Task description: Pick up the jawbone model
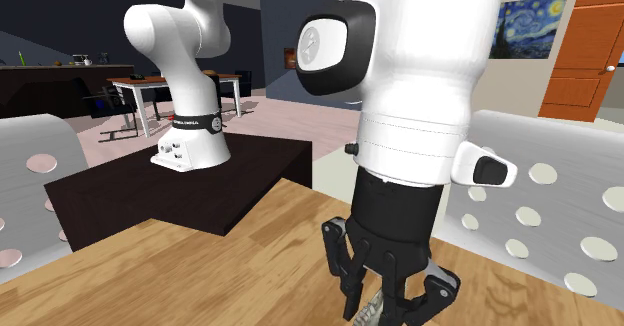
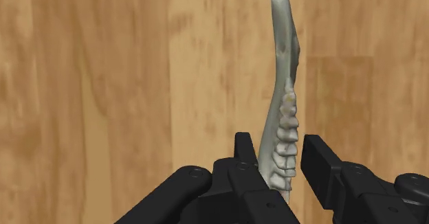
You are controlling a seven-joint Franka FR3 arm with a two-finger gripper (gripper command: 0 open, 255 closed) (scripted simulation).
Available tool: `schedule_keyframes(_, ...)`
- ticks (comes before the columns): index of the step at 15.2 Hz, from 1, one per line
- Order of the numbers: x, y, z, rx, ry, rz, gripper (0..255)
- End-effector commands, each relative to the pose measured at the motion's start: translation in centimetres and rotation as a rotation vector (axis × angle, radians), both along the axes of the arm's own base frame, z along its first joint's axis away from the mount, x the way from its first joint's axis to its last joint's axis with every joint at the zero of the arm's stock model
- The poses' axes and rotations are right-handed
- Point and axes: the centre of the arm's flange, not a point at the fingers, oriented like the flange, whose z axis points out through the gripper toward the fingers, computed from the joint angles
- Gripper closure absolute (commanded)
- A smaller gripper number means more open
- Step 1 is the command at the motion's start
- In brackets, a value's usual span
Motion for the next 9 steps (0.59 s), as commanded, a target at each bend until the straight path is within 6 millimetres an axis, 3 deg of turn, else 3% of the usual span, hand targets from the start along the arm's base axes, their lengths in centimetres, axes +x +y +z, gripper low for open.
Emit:
schedule_keyframes(1,0.01,0.00,-0.04,0.000,0.000,0.000,255)
schedule_keyframes(9,-0.05,-0.01,0.49,0.000,0.000,0.000,255)
